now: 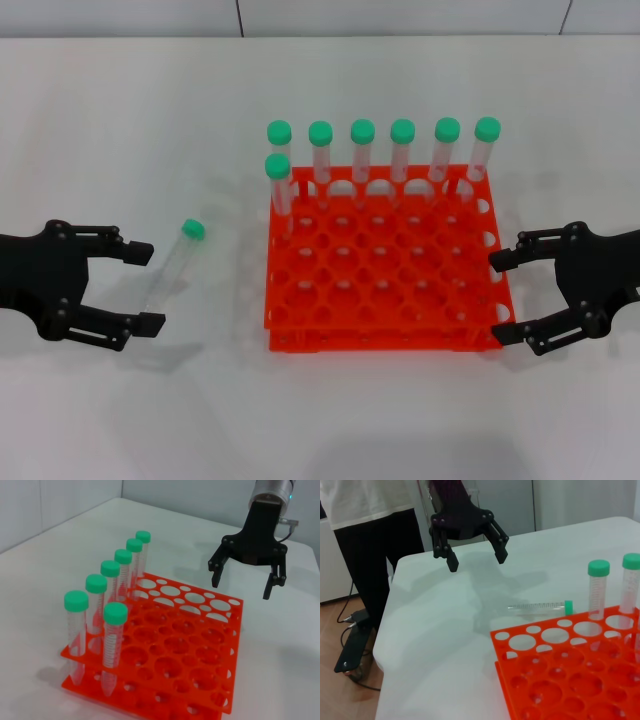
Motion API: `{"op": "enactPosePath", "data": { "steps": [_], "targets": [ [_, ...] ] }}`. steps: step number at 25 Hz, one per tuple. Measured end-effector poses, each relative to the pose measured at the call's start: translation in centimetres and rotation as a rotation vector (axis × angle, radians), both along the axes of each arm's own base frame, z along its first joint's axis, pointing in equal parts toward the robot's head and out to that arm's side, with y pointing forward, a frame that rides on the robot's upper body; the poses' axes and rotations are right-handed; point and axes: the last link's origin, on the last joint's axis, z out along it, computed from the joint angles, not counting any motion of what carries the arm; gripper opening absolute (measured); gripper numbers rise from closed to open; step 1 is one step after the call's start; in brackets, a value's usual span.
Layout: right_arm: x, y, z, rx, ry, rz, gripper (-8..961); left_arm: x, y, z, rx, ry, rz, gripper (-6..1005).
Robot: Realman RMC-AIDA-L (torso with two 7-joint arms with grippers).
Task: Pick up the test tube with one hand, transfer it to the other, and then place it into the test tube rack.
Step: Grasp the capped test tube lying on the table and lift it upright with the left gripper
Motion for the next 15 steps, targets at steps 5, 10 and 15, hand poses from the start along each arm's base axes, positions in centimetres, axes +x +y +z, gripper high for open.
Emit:
{"op": "enactPosePath", "data": {
  "steps": [5, 10, 15],
  "targets": [
    [-0.02, -0.02, -0.01, 0.003, 0.004, 0.002, 869, -0.15, -0.12, -0.04, 0.002, 0.0, 0.005, 878],
    [-0.04, -0.01, -0.05, 0.004, 0.006, 0.002, 869, -0.21, -0.04, -0.07, 0.009, 0.002, 0.009, 877],
    [0.03, 0.11, -0.08, 0.012, 0.001, -0.003, 868, -0.24, -0.08, -0.13, 0.009, 0.001, 0.01, 875]
  ]
}}
